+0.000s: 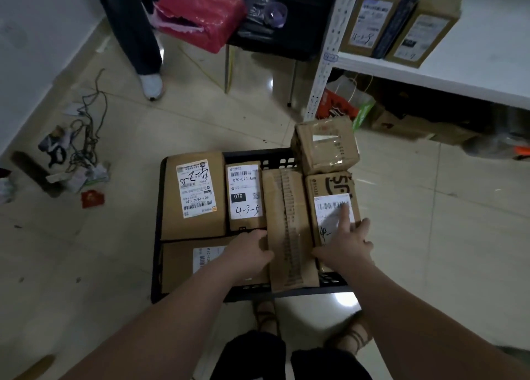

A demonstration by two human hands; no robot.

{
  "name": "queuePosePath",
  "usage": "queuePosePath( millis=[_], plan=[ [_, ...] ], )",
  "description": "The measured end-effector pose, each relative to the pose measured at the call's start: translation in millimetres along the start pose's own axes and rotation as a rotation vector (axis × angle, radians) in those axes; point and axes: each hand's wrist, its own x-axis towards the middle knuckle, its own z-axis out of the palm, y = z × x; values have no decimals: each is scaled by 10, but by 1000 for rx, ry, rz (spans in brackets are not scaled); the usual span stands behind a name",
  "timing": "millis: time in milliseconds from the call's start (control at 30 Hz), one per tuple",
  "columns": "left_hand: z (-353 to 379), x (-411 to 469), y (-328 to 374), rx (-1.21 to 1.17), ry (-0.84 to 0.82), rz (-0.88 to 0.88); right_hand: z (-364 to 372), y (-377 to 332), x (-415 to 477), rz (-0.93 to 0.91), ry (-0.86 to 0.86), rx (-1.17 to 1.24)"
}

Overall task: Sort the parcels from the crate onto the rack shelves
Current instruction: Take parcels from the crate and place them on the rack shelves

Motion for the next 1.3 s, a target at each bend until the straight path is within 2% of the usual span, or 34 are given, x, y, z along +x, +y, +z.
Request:
queuePosePath(
  millis=[133,267,500,633,767,867,1100,1200,1300],
  plan=[
    [52,65,-41,10,-31,4,73,-43,-22,69,25,19],
    [40,90,12,-21,1,-18,-17,88,-14,28,132,95],
    [106,45,199,-29,35,-10,-74,54,-83,4,31,112],
    [212,26,236,119,3,38,45,35,-52,10,38,64],
    [321,12,259,243,-47,102,56,122,-64,-11,133,181],
    [360,5,314,271,-63,86,73,181,-198,-42,208,204],
    [422,2,361,243,-93,39,-221,336,-454,-121,370,296],
    [451,23,383,114,-95,-19,-450,377,-580,-172,438,325],
    [470,51,425,10,-63,-53,-638,438,-681,-170,414,317]
  ],
)
